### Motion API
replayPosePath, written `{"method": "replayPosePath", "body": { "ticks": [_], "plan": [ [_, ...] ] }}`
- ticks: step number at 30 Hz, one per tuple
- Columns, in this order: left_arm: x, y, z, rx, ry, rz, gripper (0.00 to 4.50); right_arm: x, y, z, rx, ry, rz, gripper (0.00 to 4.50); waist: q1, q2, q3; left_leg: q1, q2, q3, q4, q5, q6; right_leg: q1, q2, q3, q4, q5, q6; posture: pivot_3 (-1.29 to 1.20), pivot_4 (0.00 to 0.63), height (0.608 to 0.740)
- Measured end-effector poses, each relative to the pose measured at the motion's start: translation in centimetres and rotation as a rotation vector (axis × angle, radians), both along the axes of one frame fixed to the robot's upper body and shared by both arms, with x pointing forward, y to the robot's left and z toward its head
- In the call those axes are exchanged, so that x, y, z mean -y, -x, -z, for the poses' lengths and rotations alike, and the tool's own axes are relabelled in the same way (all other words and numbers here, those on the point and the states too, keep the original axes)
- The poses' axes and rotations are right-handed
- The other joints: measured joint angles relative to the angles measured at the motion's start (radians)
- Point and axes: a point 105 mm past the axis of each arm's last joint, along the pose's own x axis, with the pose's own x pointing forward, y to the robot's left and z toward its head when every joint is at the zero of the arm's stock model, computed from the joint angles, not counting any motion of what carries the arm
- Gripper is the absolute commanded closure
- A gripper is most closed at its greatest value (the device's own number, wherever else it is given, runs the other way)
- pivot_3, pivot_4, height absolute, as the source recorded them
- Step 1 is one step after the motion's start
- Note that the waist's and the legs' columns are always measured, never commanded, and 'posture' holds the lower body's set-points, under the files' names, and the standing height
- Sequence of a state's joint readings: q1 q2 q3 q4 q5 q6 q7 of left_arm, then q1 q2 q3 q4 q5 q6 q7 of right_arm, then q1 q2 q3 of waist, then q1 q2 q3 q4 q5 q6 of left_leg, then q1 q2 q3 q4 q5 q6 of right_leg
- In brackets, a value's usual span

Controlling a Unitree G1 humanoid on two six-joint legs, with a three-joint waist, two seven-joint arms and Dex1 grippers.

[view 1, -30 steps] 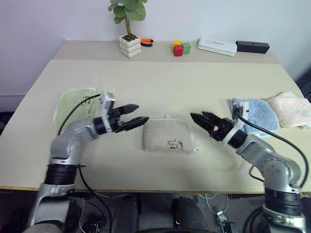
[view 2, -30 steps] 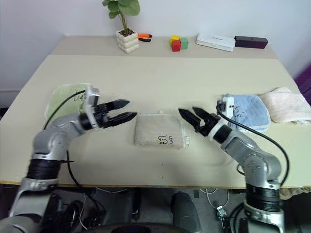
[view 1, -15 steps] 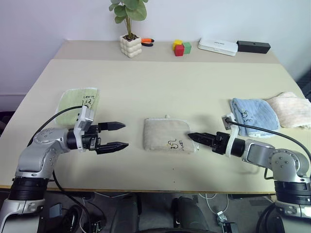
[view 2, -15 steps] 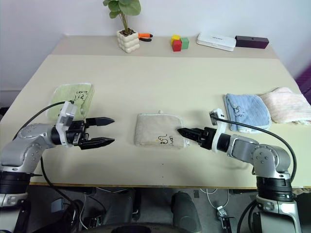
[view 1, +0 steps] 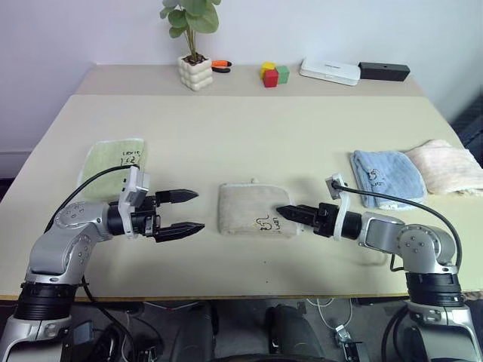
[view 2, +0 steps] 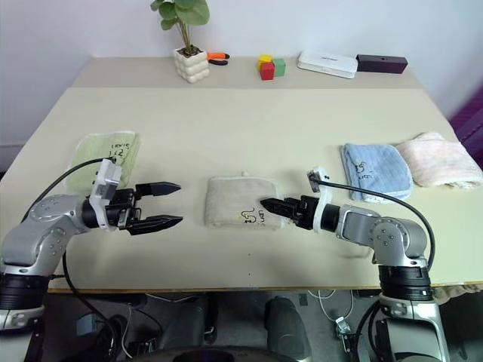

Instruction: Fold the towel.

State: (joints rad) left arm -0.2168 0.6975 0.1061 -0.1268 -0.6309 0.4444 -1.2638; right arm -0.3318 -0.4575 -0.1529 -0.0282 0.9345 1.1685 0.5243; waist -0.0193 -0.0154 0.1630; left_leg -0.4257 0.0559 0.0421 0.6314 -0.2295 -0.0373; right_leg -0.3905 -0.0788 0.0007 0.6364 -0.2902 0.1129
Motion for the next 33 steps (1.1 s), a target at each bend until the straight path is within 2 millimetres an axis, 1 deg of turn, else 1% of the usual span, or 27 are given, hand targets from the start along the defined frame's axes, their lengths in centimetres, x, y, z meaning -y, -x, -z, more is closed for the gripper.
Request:
{"method": "replayPosePath", "body": {
  "ticks": [2,3,5,6,12,15,16,19,21,23,26,28,30,33],
  "plan": [
    [0.0,0.1,0.1,-0.004,0.005,-0.004,0.0,-0.4,-0.2,0.5,-0.014,-0.007,0.002,2.89,0.0,0.0,0.0,0.0,0.001,0.0,0.0,0.0,0.0,0.0,0.001,0.0,0.0,0.0,0.0,0.0,0.15,0.74],
    [0.0,0.1,0.1,-0.004,0.007,-0.005,0.0,-0.6,-0.2,0.5,-0.015,-0.01,-0.004,3.18,0.001,0.0,0.0,0.0,0.001,0.0,0.0,0.0,0.0,0.0,0.001,0.0,0.0,0.0,0.0,0.0,0.15,0.74],
    [0.0,0.0,0.0,-0.003,0.009,-0.011,0.0,-1.0,-0.2,0.1,-0.004,-0.018,-0.023,4.22,0.0,-0.002,-0.001,0.0,0.002,0.001,0.0,0.0,0.0,0.0,0.002,0.0,0.0,0.0,0.0,0.0,0.15,0.74],
    [0.0,0.0,0.0,-0.002,0.009,-0.016,0.0,-1.3,-0.3,-0.2,0.004,-0.026,-0.029,4.47,0.0,-0.003,-0.002,0.001,0.003,0.001,0.001,0.0,0.0,0.001,0.003,0.0,0.0,0.001,-0.001,0.0,0.15,0.74],
    [0.2,-0.1,0.1,-0.003,0.018,-0.02,0.0,-1.2,-0.6,-0.4,0.006,-0.038,-0.021,4.47,0.004,-0.005,-0.003,0.001,0.005,0.002,0.001,0.0,0.0,0.001,0.003,0.0,0.0,0.001,-0.002,0.0,0.15,0.74],
    [0.5,-0.2,0.1,-0.001,0.041,-0.022,0.0,-0.6,-0.8,-1.1,-0.001,-0.118,0.012,4.47,0.007,-0.004,-0.003,0.0,0.005,0.003,0.001,0.0,0.0,-0.001,0.003,0.001,0.0,0.001,-0.002,0.0,0.15,0.74],
    [0.6,-0.3,0.1,0.0,0.046,-0.026,0.0,-0.1,-1.1,-1.6,0.018,-0.149,0.037,4.47,0.007,-0.004,-0.002,0.0,0.005,0.003,0.001,0.0,0.0,-0.001,0.003,0.001,0.0,0.001,-0.002,0.0,0.15,0.74],
    [0.7,-0.7,-0.3,0.026,0.059,-0.03,0.0,1.6,-2.2,-4.9,0.122,-0.268,0.114,4.47,0.01,-0.002,-0.001,-0.001,0.005,0.004,0.001,0.0,0.0,-0.001,0.003,0.001,0.0,0.001,-0.002,0.0,0.15,0.74],
    [1.0,-0.9,-0.6,0.04,0.073,-0.029,0.0,3.0,-2.9,-6.7,0.189,-0.314,0.185,4.47,0.01,-0.002,-0.001,-0.001,0.005,0.004,0.001,0.0,0.0,-0.001,0.003,0.001,0.0,0.001,-0.002,0.0,0.15,0.74],
    [1.1,-1.2,-0.6,0.046,0.092,-0.038,0.0,5.2,-3.6,-8.1,0.245,-0.343,0.307,4.47,0.011,-0.002,-0.001,-0.001,0.005,0.004,0.001,0.0,0.0,-0.002,0.003,0.001,0.0,0.001,-0.002,0.0,0.15,0.74],
    [1.1,-1.6,-0.3,0.035,0.095,-0.051,0.0,7.6,-3.9,-9.5,0.312,-0.36,0.445,4.47,0.008,-0.002,-0.001,-0.001,0.005,0.004,0.001,0.0,0.0,-0.002,0.004,0.002,0.0,0.001,-0.002,0.0,0.15,0.74],
    [1.4,-2.0,-0.4,0.045,0.107,-0.051,0.0,9.4,-4.0,-10.5,0.359,-0.389,0.545,4.47,0.008,-0.002,-0.001,-0.001,0.005,0.004,0.001,0.0,0.0,-0.002,0.004,0.002,0.0,0.001,-0.002,0.0,0.15,0.74],
    [1.6,-2.3,-0.4,0.054,0.113,-0.049,0.0,11.7,-3.9,-11.4,0.405,-0.437,0.659,4.47,0.009,-0.002,-0.001,-0.001,0.005,0.005,0.001,0.0,0.0,-0.002,0.004,0.003,0.0,0.001,-0.002,0.0,0.15,0.74],
    [1.7,-2.7,-0.3,0.057,0.103,-0.051,0.0,14.0,-3.5,-11.9,0.439,-0.464,0.773,4.47,0.008,-0.002,-0.001,-0.001,0.005,0.005,0.001,0.0,0.0,-0.002,0.004,0.003,0.0,0.001,-0.002,0.0,0.15,0.74]
  ]
}}
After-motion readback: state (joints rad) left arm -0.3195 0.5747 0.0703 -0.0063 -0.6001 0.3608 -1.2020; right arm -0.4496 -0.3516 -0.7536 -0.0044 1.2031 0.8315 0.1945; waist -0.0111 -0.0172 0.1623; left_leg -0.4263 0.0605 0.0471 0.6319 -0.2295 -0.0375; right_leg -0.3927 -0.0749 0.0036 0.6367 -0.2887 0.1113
